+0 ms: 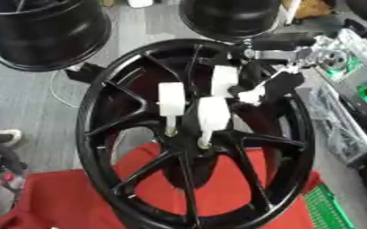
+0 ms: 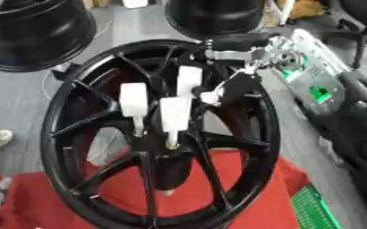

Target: Pull the pin out of the wheel hub.

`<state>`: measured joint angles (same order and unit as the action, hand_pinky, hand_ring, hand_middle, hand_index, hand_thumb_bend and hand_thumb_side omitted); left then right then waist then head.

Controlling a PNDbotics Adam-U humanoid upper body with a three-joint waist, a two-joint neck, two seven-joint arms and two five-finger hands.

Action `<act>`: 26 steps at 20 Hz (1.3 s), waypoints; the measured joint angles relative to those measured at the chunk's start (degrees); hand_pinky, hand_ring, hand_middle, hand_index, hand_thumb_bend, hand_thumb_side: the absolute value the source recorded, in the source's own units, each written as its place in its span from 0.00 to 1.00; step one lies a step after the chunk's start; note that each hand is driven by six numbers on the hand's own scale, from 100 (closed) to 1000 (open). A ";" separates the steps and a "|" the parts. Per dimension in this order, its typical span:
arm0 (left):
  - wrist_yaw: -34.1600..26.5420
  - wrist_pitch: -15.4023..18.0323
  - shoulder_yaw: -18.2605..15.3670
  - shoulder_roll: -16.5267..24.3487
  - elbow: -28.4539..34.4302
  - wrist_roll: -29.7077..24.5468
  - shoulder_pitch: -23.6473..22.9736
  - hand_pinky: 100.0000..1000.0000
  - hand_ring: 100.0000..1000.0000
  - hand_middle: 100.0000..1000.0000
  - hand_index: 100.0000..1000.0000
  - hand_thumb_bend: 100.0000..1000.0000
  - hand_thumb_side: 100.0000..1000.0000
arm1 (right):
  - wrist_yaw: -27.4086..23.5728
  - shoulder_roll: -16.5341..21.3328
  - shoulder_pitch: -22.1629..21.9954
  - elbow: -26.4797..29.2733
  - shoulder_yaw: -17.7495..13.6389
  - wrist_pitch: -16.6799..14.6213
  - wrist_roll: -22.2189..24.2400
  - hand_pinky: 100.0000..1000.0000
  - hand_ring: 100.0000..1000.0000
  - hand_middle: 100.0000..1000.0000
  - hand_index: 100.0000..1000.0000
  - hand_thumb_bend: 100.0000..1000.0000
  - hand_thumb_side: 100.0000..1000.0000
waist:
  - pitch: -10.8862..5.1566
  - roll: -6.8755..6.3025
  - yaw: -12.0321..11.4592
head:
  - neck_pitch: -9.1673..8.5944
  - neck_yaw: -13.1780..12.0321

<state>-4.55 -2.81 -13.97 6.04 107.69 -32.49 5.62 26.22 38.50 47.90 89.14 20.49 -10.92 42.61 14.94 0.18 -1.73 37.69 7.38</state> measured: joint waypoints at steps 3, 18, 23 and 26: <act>0.00 0.00 0.00 0.00 0.00 0.00 0.00 0.61 0.41 0.45 0.76 0.04 0.96 | 0.31 -0.15 0.00 -0.30 0.06 -0.28 0.33 0.30 0.24 0.64 0.87 0.00 0.40 | 0.00 -0.01 -0.03 | 0.01 -0.01; 0.00 -0.01 0.00 -0.01 -0.03 -0.02 0.01 0.61 0.41 0.45 0.76 0.04 0.95 | -3.26 -0.63 0.00 -0.41 0.34 -1.48 -4.50 0.17 0.15 0.42 0.56 0.00 0.11 | 0.00 -0.03 -0.09 | 0.43 -0.21; 0.00 -0.10 0.00 -0.01 -0.32 -0.12 0.17 0.61 0.41 0.45 0.76 0.04 0.95 | -6.40 -1.11 0.16 -0.86 -1.04 -2.11 -7.51 0.15 0.14 0.40 0.51 0.00 0.11 | 0.00 0.13 -0.42 | 0.44 -0.25; 0.00 -0.17 0.00 -0.01 -0.34 -0.19 0.19 0.61 0.41 0.45 0.76 0.04 0.96 | -9.17 -0.73 0.62 -0.79 -1.57 -2.27 -10.13 0.15 0.14 0.40 0.51 0.00 0.12 | -0.01 0.50 -0.46 | 0.45 -0.28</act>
<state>-4.55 -2.97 -13.97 6.03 107.36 -32.68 5.81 17.05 37.77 48.52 88.35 18.92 -13.20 32.48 14.92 0.68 -2.19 38.15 7.10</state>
